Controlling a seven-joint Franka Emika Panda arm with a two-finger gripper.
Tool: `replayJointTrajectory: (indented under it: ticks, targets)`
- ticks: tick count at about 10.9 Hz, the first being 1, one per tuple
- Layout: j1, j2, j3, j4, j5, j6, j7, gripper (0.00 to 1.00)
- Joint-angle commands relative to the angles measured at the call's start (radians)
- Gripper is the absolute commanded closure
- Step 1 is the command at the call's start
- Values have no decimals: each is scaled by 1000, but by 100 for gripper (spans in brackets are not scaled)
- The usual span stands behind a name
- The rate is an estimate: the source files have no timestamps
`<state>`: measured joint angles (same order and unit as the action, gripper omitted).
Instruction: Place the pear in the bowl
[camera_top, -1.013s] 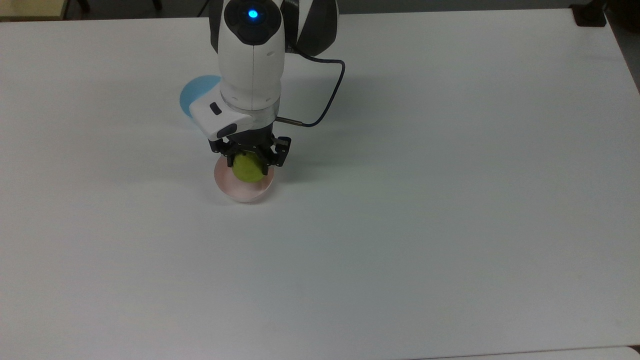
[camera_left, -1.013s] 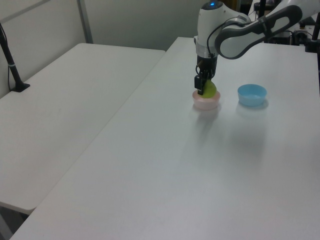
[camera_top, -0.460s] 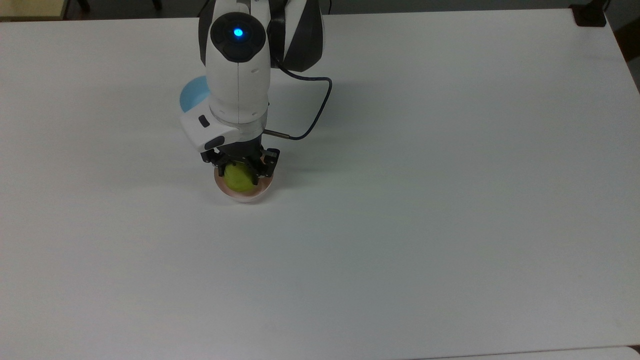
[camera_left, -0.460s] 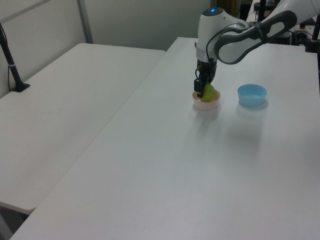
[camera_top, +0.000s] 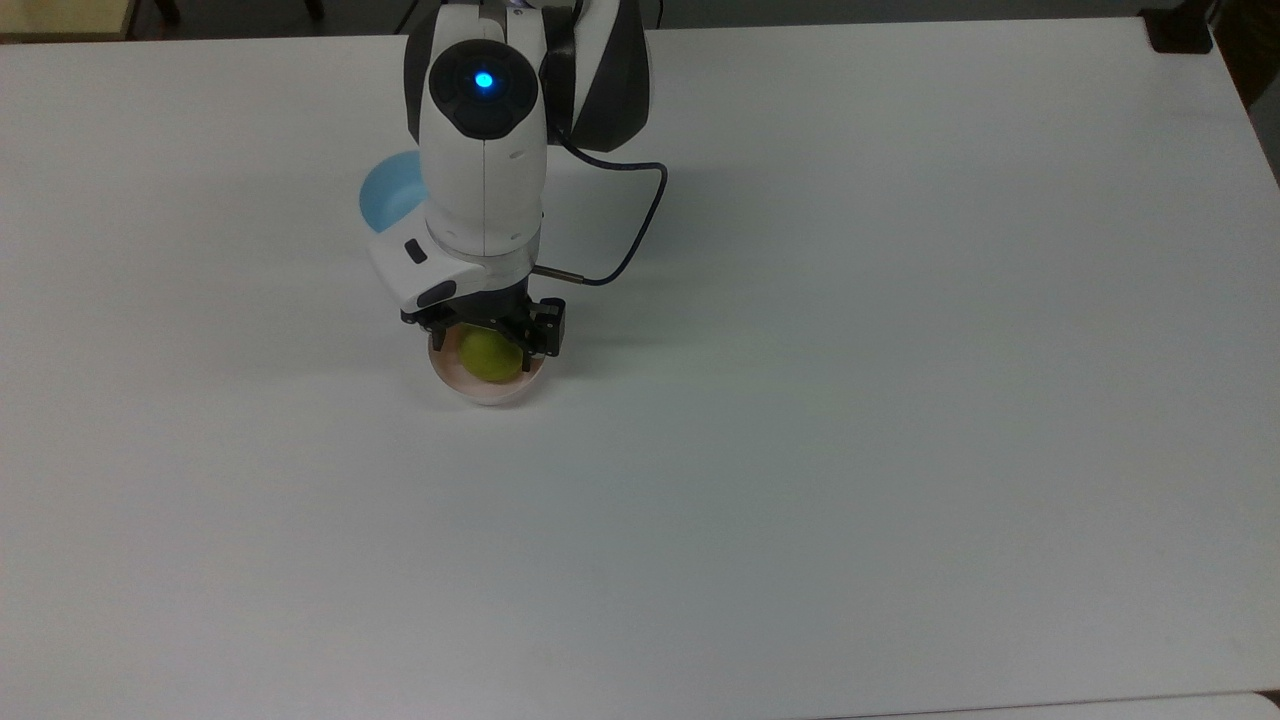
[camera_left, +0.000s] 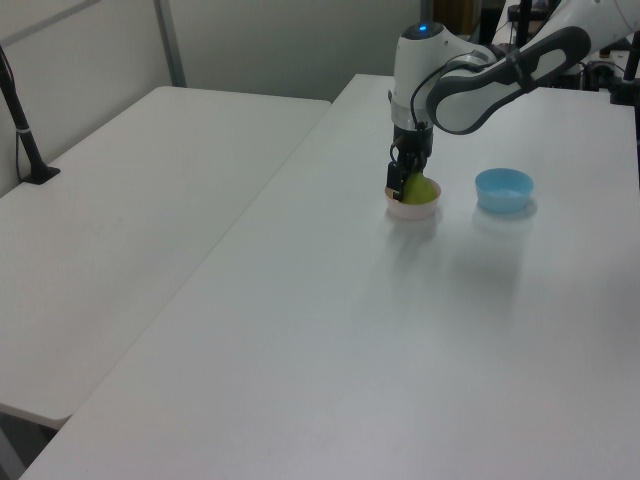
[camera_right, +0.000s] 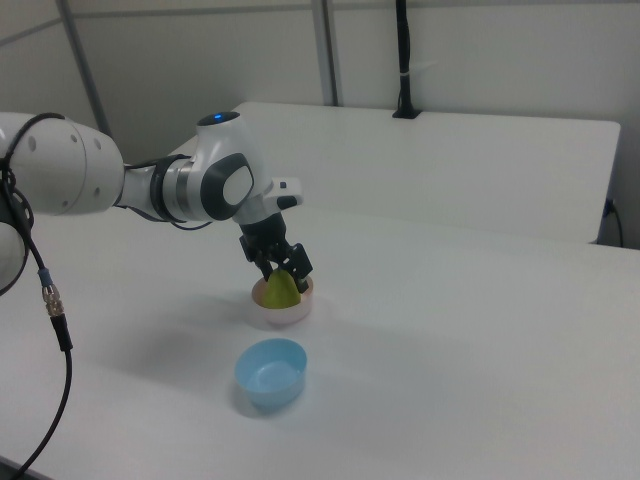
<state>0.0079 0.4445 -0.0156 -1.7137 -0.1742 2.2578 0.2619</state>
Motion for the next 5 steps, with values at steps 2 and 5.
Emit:
replayJointTrajectory:
  ticks: [2,5]
  targets:
    - [12,-87,-6,3,-24,-73,22,0]
    - [21,-162,-3,81,-18,-242,10,0]
